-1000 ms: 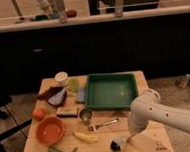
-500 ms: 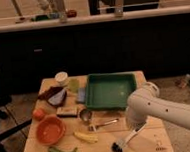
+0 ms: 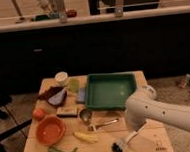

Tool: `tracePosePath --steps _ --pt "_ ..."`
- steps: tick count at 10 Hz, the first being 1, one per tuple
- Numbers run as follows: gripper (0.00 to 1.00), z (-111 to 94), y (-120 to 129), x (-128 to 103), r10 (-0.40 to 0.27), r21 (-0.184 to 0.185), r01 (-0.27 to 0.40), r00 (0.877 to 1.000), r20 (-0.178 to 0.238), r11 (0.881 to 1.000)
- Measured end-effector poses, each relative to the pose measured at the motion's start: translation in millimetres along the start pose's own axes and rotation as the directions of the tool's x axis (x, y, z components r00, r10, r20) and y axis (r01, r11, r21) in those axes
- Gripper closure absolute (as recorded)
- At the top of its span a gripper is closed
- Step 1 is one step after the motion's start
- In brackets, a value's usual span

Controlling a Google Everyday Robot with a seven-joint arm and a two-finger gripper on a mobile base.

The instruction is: Place brush in red bowl

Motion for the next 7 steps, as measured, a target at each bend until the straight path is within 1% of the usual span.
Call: tracePosePath --steps 2,3,5,7 --pt "0.25 8 5 3 -0.036 -0.02 0.035 0.999 -0.02 0.999" --pt "0.2 13 8 6 -0.058 -0.034 0.057 0.998 -0.028 0.998" --pt "0.2 20 13 13 -0.086 -0.062 0.083 0.996 -0.037 0.995" --pt "0.2 27 18 19 -0.093 -0.083 0.089 0.995 -0.038 0.993"
